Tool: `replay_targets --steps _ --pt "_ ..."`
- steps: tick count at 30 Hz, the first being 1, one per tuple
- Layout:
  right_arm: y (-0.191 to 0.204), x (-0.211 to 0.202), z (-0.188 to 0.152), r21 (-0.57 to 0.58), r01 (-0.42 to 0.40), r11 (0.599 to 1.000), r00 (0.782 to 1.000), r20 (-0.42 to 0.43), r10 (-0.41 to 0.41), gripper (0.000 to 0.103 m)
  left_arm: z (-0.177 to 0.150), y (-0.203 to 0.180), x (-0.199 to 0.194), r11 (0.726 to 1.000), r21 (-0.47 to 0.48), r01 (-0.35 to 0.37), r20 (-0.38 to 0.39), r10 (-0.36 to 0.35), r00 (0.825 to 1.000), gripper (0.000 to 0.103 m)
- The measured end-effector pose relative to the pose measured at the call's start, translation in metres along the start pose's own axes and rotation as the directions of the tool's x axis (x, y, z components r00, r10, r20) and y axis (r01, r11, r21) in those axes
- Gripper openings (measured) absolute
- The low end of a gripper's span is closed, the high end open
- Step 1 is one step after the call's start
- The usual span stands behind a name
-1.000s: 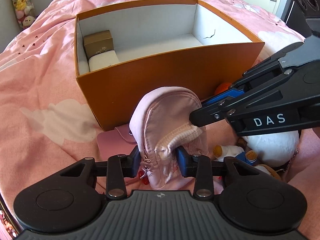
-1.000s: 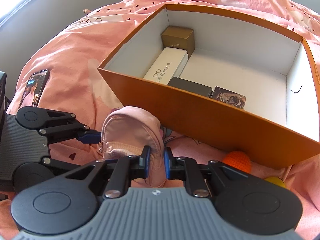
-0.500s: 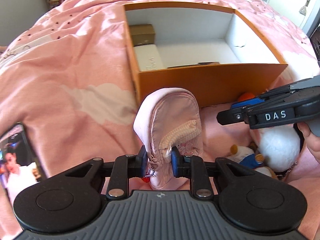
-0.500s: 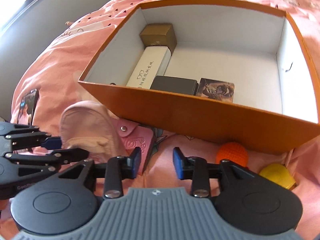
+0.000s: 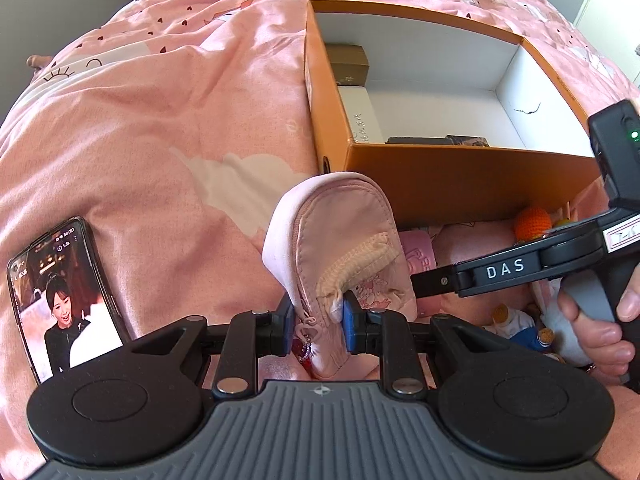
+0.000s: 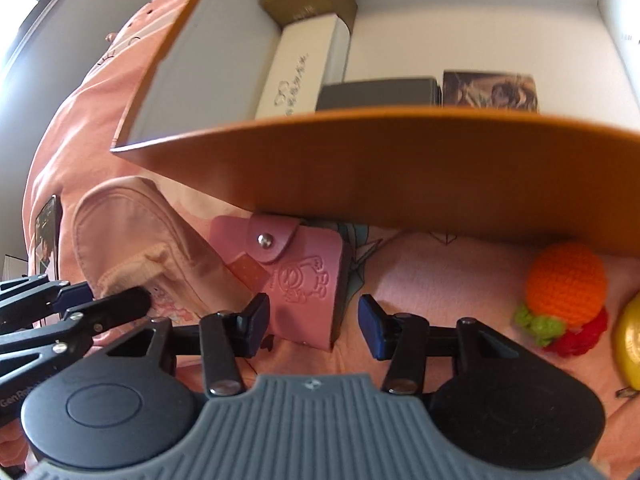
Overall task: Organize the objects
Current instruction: 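Grasp the pink snap card wallet with the right tool and lift it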
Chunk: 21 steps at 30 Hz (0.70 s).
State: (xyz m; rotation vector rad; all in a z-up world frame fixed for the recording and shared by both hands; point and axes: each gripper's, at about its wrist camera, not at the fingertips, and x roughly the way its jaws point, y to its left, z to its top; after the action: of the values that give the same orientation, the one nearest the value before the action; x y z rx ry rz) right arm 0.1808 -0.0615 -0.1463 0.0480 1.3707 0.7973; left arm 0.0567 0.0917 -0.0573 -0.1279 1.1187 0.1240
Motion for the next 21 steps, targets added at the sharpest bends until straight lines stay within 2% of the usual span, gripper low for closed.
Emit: replay_targets --steps 5,9,13,19,21 --pt "-0.008 0.022 0.005 0.052 -0.041 0.998 0.999 -0.032 0.043 0.053 0.001 0.001 0.001 1.0 0.003 -0.001 -0.006 0.001 1.0 0.026" --pt "-0.006 0.033 0.006 0.051 -0.065 0.997 0.998 -0.008 0.065 0.059 0.001 0.002 0.004 1.0 -0.011 -0.015 -0.012 0.015 1.0 0.027" --pt "-0.005 0.039 0.003 0.058 -0.078 0.995 0.997 0.011 0.077 0.059 0.001 0.002 0.006 1.0 -0.02 -0.016 -0.014 0.016 1.0 0.026" --pt "0.0 0.028 -0.005 0.035 -0.069 0.997 0.997 0.04 0.068 0.041 -0.002 -0.001 0.004 1.0 -0.006 -0.016 -0.002 0.016 1.0 0.026" --pt "0.007 0.02 -0.01 -0.003 -0.058 0.998 0.997 0.06 0.058 0.03 -0.003 -0.003 0.002 1.0 0.002 -0.019 0.005 0.019 1.0 0.026"
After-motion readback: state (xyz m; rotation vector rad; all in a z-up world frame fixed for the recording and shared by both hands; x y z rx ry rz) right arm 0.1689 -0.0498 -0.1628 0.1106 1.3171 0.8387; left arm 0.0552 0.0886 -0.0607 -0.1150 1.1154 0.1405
